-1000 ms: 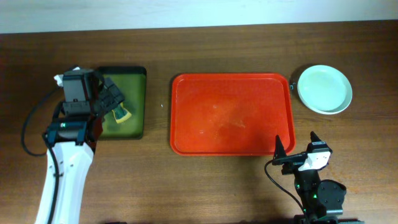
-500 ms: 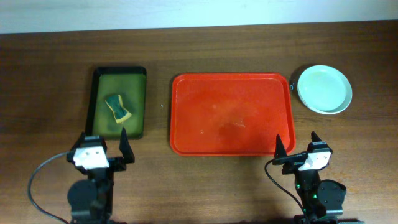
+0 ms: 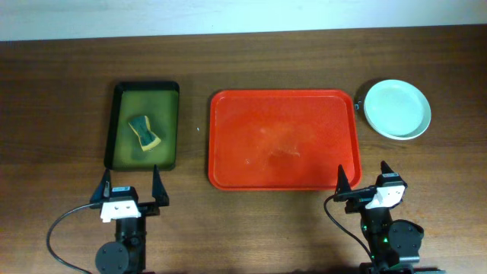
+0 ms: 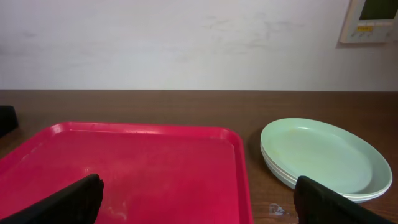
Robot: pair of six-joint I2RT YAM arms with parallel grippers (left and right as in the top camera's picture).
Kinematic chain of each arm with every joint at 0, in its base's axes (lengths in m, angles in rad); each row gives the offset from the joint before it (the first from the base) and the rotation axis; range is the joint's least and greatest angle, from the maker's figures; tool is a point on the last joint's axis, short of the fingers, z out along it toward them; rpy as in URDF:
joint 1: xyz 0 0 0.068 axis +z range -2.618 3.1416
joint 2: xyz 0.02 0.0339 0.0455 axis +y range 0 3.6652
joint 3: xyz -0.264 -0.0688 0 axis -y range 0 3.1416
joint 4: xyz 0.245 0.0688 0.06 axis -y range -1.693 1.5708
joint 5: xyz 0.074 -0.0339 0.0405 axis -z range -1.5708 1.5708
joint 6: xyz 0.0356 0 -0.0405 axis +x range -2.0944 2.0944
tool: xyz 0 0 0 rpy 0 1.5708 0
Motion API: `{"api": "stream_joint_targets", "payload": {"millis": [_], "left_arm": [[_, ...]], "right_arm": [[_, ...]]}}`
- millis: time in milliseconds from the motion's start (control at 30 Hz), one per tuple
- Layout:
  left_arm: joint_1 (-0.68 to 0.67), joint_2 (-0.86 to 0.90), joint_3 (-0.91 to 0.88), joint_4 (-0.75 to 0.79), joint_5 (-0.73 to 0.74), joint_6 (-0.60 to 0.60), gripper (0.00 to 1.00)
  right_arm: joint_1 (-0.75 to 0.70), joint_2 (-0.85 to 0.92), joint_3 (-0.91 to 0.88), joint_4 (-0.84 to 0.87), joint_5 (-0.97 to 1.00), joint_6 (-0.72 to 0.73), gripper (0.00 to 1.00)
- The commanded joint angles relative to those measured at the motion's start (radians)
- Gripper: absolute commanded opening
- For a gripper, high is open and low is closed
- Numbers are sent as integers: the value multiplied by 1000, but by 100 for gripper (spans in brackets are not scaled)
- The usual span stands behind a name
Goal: Clean dirty plates on tray and stack at the side
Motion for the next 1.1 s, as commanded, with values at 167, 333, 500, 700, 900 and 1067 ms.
{"api": "stream_joint_targets", "payload": {"millis": [167, 333, 500, 700, 900, 1067], "left_arm": [[4, -11, -10, -140, -69, -38, 99], [4, -11, -10, -141, -64, -37, 99], [4, -11, -8, -148, -21, 47, 100], [4, -11, -8, -149, -15, 53, 99], [4, -11, -8, -151, -16, 44, 100], [4, -11, -8, -151, -33, -23, 99]], "right_arm": [[-6, -6, -7, -3, 5, 0, 98], [-6, -6, -7, -3, 5, 0, 98], [-6, -6, -7, -3, 5, 0, 98], [-6, -6, -7, -3, 5, 0, 98], [-6, -6, -7, -3, 5, 0, 98], [-6, -6, -7, -3, 5, 0, 98]]}}
